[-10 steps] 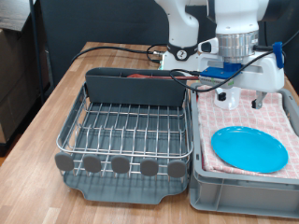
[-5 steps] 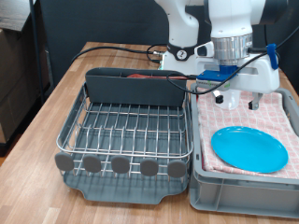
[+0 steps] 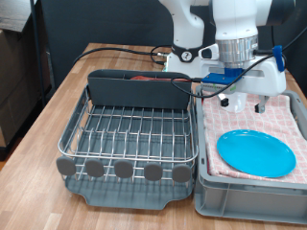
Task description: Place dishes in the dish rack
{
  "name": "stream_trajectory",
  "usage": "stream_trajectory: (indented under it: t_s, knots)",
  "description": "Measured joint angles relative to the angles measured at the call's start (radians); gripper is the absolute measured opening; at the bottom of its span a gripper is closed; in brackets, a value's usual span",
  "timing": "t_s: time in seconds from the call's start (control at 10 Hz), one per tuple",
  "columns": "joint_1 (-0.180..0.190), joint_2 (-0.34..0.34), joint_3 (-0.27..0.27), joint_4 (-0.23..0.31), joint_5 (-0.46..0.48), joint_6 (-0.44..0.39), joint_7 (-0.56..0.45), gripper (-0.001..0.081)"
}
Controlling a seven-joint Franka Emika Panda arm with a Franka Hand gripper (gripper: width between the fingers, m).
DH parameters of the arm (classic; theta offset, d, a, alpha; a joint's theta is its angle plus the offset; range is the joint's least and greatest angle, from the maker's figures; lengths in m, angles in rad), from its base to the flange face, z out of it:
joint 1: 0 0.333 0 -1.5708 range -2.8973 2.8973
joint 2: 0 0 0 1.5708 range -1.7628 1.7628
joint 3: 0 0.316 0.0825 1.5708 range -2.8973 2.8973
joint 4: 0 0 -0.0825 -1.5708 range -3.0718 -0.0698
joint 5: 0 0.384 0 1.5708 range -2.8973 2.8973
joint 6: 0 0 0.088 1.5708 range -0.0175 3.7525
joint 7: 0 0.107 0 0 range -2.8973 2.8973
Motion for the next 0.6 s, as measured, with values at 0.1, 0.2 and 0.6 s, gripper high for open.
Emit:
stream_trajectory:
  t_s: [0.1,0.2,0.6]
  knots:
    - [0.000,0.002,0.000,0.000,0.000,0.000,0.000,0.0803]
    - [0.000,0.005,0.000,0.000,0.000,0.000,0.000,0.0803]
    - [0.000,0.009,0.005,-0.001,0.000,0.007,0.000,0.0803]
